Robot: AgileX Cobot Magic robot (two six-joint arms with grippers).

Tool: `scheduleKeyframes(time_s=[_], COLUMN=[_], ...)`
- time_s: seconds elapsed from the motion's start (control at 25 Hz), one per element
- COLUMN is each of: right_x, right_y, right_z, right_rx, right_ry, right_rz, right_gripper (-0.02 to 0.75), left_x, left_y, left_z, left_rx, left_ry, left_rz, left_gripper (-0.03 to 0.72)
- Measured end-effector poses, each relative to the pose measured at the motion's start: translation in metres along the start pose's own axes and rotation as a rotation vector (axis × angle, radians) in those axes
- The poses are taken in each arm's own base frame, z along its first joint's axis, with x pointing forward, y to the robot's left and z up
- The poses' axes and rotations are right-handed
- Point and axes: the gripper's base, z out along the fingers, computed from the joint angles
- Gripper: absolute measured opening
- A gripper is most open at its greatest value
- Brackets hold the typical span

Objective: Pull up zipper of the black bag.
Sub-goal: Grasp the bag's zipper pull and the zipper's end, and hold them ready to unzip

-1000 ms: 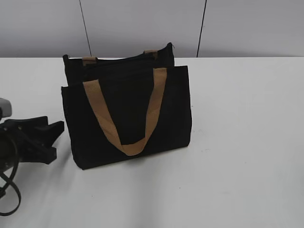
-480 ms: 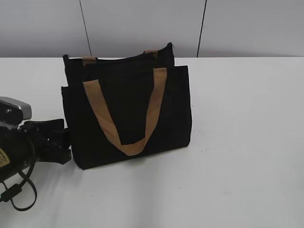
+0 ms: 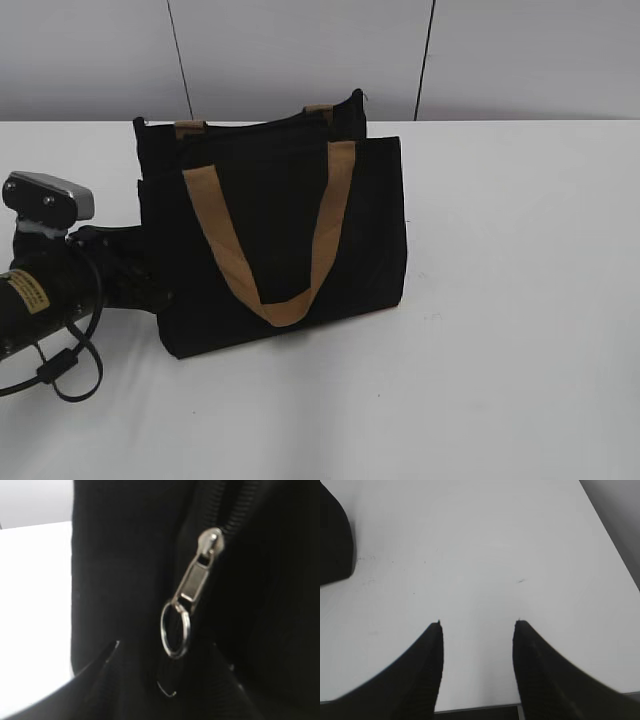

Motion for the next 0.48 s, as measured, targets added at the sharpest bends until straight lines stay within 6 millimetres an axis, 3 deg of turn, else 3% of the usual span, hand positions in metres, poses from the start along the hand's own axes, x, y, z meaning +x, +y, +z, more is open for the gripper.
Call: scheduleKeyframes(time_s=[0.36,0.48], right_x=[0.0000,0.0000], right_y=[0.0000,0.0000], right_z=[0.0000,0.0000], right_rx=[0.000,0.000], right_ry=[0.000,0.000], right_rz=[0.000,0.000], right_gripper=[0.361,0.361], left_x=[-0.0015,0.0019], left_y=[0.0020,0.0019], left_z=[0.0072,0.0072], left_rx=[0.000,0.000], left_ry=[0.030,0.070], left_rz=[-0.035,-0.052], left_gripper=[0.237,0.221])
